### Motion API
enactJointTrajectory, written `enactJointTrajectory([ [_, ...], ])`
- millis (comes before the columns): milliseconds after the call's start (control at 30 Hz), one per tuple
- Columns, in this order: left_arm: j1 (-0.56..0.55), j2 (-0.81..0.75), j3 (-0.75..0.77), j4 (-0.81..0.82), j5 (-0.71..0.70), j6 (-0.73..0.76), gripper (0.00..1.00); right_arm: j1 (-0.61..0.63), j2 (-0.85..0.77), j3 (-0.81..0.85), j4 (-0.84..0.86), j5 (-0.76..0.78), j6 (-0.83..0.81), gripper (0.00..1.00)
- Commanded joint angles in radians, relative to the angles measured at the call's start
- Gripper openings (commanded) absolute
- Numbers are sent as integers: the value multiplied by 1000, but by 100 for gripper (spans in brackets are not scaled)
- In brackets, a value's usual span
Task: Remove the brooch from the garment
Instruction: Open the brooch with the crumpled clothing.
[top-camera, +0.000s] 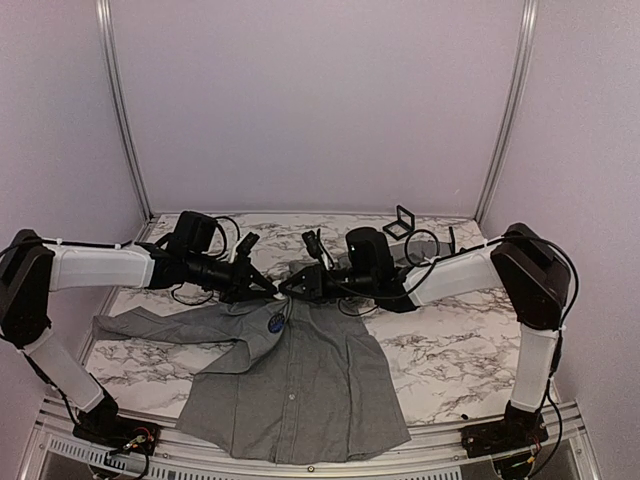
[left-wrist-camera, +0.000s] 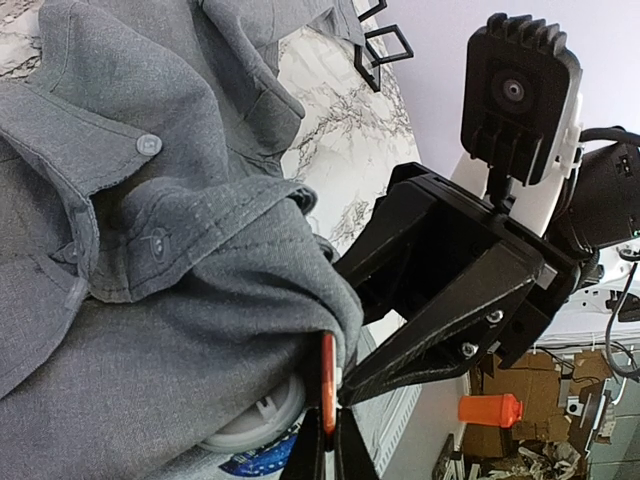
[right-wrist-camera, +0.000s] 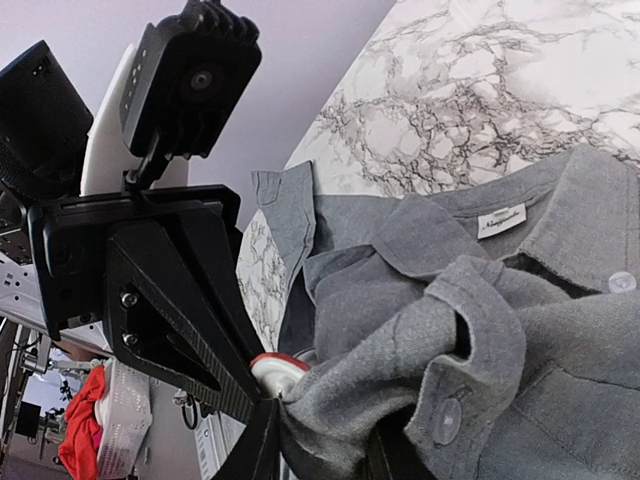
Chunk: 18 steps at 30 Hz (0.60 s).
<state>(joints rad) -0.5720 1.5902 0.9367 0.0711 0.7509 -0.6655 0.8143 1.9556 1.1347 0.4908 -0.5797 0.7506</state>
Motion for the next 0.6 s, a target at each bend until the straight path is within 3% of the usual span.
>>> enactJointTrajectory([
  [0, -9, -47, -17, 133, 59, -51, 0, -11, 20, 38, -33, 30, -30, 23],
  [300, -7, -48, -26, 233, 74, -140, 0, -5, -9, 48, -110, 73, -105, 16],
  [467, -2, -53, -12, 119, 29, -79, 0, -6, -29, 42, -133, 85, -138, 16],
  [567, 0, -52, 14, 20, -27, -21, 0, -4, -44, 36, -141, 86, -154, 23],
])
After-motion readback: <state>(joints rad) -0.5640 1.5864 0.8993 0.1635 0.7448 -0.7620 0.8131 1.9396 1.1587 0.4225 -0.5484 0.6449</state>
